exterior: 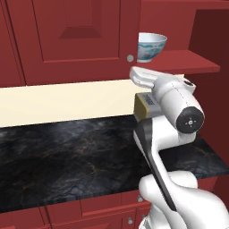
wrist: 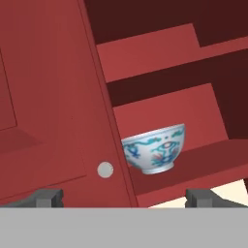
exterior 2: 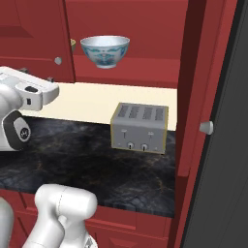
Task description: Move the bowls from the cabinet to the plates on the dining table.
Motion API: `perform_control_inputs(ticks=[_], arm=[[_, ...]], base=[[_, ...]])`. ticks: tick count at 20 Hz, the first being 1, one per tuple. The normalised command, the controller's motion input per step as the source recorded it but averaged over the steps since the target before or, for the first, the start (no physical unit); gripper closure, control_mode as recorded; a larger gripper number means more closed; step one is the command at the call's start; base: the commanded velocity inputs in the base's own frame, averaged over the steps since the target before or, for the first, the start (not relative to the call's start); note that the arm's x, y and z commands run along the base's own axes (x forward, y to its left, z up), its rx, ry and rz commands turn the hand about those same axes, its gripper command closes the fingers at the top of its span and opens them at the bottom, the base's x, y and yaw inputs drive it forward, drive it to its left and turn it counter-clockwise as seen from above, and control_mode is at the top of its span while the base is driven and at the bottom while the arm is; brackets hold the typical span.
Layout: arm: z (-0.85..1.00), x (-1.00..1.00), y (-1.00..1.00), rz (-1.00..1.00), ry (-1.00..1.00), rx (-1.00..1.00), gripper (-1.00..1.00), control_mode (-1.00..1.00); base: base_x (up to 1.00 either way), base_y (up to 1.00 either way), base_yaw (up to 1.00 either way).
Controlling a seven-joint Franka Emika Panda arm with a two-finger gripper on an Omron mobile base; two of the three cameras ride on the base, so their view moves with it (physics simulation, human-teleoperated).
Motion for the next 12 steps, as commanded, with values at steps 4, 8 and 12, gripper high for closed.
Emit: perform_control_inputs(ticks=[4,8,12], arm=[[0.04,0.31,0.11,0.03,-0.07,0.0,-1.0,-1.0],[0.0,0.37,0.15,0.02,-0.03,0.0,-1.0,-1.0],[0.0,0.4,0.14,0.02,0.0,0.0,-1.0,-1.0]], base=[[0.0,0.0,0.0],[0.0,0.0,0.0],[0.0,0.0,0.0]])
